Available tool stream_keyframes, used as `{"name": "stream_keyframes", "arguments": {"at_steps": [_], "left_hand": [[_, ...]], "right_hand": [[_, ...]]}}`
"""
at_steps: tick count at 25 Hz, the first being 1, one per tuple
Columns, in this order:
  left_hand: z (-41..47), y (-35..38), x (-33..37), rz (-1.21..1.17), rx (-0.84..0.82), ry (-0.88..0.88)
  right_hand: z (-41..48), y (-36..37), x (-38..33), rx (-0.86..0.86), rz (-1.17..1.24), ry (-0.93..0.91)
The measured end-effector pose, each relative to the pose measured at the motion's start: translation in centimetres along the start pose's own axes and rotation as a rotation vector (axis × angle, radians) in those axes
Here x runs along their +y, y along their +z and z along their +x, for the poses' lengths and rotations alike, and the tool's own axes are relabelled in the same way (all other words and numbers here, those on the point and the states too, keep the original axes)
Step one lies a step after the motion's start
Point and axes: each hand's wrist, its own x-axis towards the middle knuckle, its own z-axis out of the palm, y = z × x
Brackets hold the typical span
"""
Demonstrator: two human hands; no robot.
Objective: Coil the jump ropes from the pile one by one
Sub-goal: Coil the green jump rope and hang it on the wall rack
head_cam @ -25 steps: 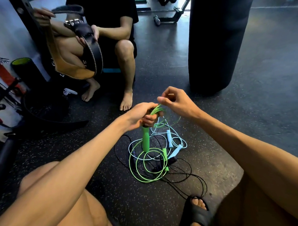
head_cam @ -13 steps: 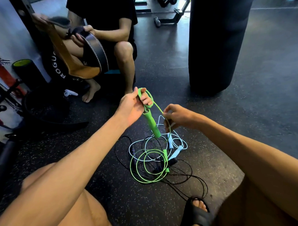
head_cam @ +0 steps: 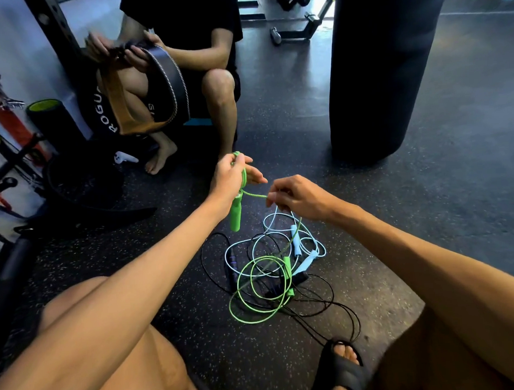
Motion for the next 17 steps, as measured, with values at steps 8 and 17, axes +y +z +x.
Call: {"name": "stream_keyframes", "arguments": {"at_steps": [8,17], "left_hand": [[-1.7,1.0,-0.2,0.243,-0.419,-0.138],[-1.9,1.0,1.2,-0.105,-0.677,-0.354]], "right_hand": [[0.4,-1.2,-0.2,0.294,0.066,-0.031],[0.7,-1.6,1.2,0.310,0.447,0.151]]}}
